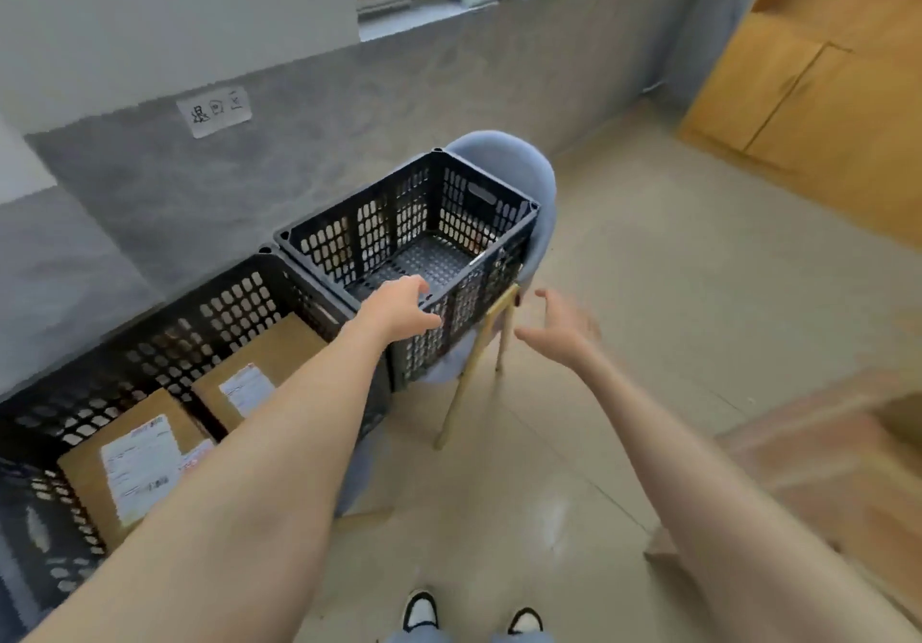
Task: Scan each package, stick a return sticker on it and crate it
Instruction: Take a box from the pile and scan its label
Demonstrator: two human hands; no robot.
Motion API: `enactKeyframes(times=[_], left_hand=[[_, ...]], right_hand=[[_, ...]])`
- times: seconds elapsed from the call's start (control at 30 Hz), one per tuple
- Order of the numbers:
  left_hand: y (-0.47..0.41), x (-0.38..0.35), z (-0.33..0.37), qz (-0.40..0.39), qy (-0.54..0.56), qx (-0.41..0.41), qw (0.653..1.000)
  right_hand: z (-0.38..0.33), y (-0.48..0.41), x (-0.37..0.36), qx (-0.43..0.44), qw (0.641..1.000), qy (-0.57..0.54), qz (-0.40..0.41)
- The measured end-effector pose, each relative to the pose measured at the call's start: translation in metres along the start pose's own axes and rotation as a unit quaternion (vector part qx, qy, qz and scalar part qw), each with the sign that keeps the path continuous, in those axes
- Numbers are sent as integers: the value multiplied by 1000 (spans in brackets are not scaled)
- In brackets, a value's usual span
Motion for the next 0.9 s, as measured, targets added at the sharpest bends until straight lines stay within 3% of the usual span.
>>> enactKeyframes(times=[0.13,0.43,0.67,0.9], left_hand=[[-5,-38,99,-12,-105,-131,986],[70,-209,335,-51,-234,-381,893],[191,-365,454,-84,-308,-504,803],[285,-468,526,-108,-330,-581,736]], right_hand=[[86,35,43,-73,995,30,62],[309,188,110,-254,950,56,172],[460,340,125,-370,903,78,203],[565,465,116,-456,865,60,202]])
Point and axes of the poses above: each hand's wrist, its own y-axis away from the middle knuckle, its own x-axis out of the back of the hand, z = x × y, the point moved 2 cm from there along -y, towards the middle knuckle, and after that the axes turned 10 degrees about y, right-handed, at the moved point
